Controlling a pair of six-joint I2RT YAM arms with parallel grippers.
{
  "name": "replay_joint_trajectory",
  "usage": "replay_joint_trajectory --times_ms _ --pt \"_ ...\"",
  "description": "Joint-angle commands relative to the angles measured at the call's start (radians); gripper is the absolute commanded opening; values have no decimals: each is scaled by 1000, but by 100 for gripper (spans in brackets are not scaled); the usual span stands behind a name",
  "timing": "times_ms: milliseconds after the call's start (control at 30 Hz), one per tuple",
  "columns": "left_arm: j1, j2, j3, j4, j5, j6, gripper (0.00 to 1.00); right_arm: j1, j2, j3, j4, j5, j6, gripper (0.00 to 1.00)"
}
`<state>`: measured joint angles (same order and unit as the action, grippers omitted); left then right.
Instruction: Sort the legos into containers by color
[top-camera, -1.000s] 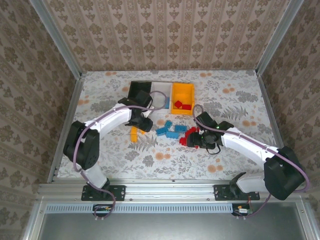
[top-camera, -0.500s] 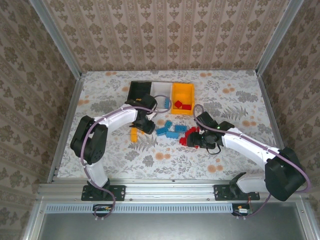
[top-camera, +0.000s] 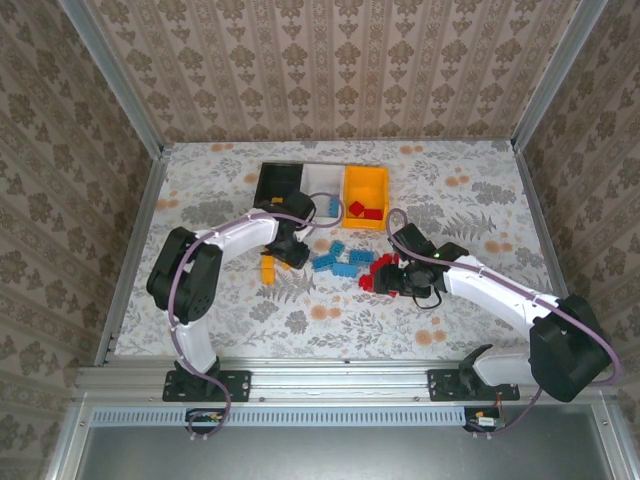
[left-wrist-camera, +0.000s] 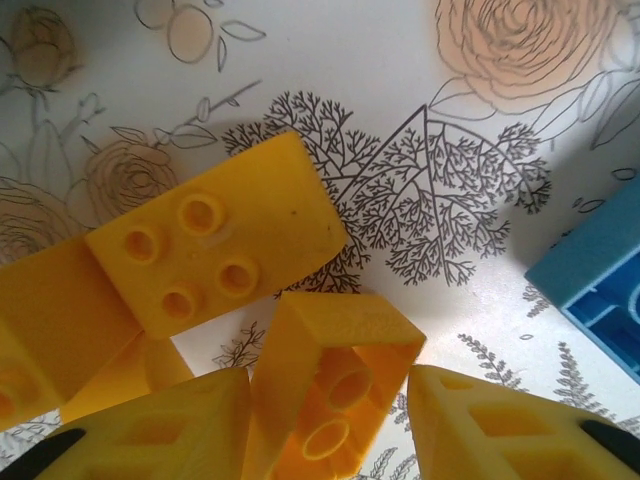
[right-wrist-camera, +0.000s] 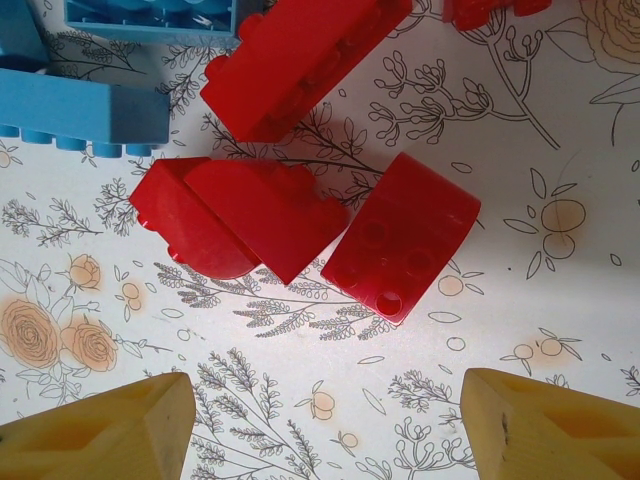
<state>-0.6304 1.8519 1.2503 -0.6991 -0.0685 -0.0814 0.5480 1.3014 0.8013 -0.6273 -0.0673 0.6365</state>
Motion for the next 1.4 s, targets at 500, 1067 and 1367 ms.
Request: replay_joint_trajectory --times_ms 500,1067,1367 --pt "-12 20 -55 8 14 -10 33 -2 27 2 14 -11 19 72" --pt "75 -149 213 -158 30 0 21 -2 7 12 -9 13 12 72" --pt "213 28 507 -116 -14 70 21 -2 -17 10 -33 25 15 73"
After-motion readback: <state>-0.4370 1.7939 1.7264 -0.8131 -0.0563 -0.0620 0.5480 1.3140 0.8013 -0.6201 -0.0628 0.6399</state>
